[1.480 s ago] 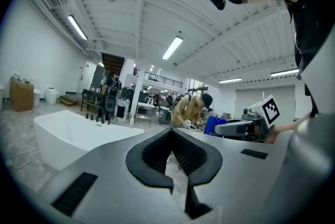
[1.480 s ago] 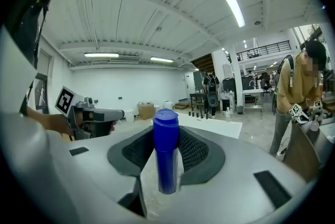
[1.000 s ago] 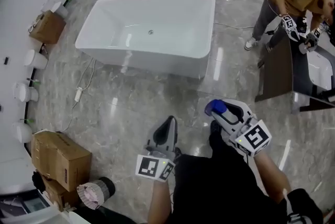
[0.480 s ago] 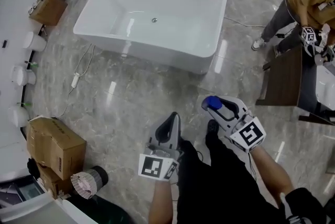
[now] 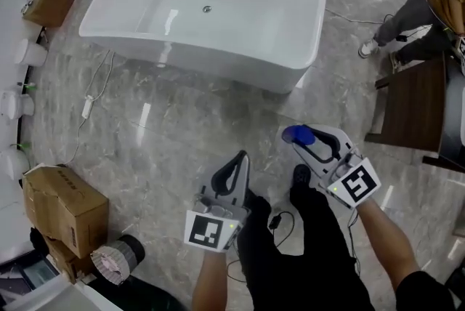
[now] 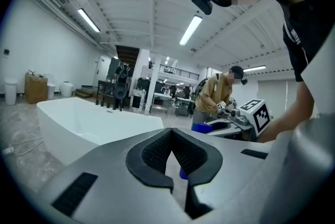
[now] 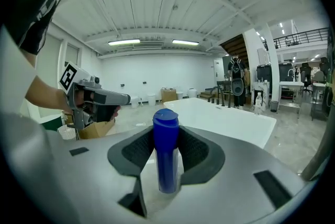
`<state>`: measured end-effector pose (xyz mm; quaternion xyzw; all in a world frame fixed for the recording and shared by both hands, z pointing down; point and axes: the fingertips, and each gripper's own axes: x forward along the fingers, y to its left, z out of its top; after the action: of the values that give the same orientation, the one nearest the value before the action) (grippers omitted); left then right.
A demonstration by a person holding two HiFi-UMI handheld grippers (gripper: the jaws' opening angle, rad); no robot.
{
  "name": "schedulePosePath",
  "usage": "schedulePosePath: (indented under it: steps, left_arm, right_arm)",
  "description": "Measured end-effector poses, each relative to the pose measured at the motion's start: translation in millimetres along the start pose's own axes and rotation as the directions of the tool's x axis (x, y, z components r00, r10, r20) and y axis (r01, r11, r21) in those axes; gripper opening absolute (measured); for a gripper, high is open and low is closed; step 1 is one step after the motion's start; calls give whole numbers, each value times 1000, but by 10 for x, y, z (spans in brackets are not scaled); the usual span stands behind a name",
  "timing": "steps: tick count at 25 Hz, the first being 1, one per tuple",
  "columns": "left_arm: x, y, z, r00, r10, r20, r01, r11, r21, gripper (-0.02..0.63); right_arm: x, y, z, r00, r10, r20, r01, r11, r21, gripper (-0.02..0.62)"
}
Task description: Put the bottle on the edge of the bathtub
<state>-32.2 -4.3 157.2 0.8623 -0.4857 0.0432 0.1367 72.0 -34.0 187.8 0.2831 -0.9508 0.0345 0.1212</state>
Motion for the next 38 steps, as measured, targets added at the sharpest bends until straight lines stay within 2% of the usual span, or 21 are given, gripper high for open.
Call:
schedulePosePath:
  steps: [2,7,14,18,22,29,31,35,38]
  left_arm:
    - [151,170,-382,1000,-23,-11,23,1000,6,12]
    - [599,628,-1398,998,-59,-12,59,997,-44,12]
    - [1117,1199,-2741,994,-106,-36,108,993,56,12]
    - [1387,1446,-3360,990,-135,-36,137,989,58,12]
    - [1662,1684,-3882,989,-149,-21,150,986,78,12]
    - [1985,2057,-4676,983,-181,-5,181,981,66,12]
    - [2057,2137,-4864,982,-189,2,189,981,52,12]
    - [2186,2274,-5183,981,-194,-15,194,977,91,12]
    - [2223,2380,-5371,982,-186,-7,186,980,63,12]
  right_arm:
    - [200,-76,-358,1000,-6,-1,6,1000,-6,143]
    - [706,-354,-1462,999,7,-33,-9,999,-39,143]
    - [1386,-556,-2788,999,29,-15,-30,996,-86,143]
    - [1723,-655,-3388,999,35,11,-34,996,-87,143]
    - [2051,-807,-3963,1000,28,10,-27,996,-81,143]
    - [2512,-990,-4855,1000,18,22,-17,997,-78,143]
    - [2621,-1044,-5062,999,30,25,-27,995,-99,143]
    - [2823,-1176,-5372,999,39,24,-35,989,-141,143]
    - [2923,-1268,-5584,999,35,7,-33,988,-150,143]
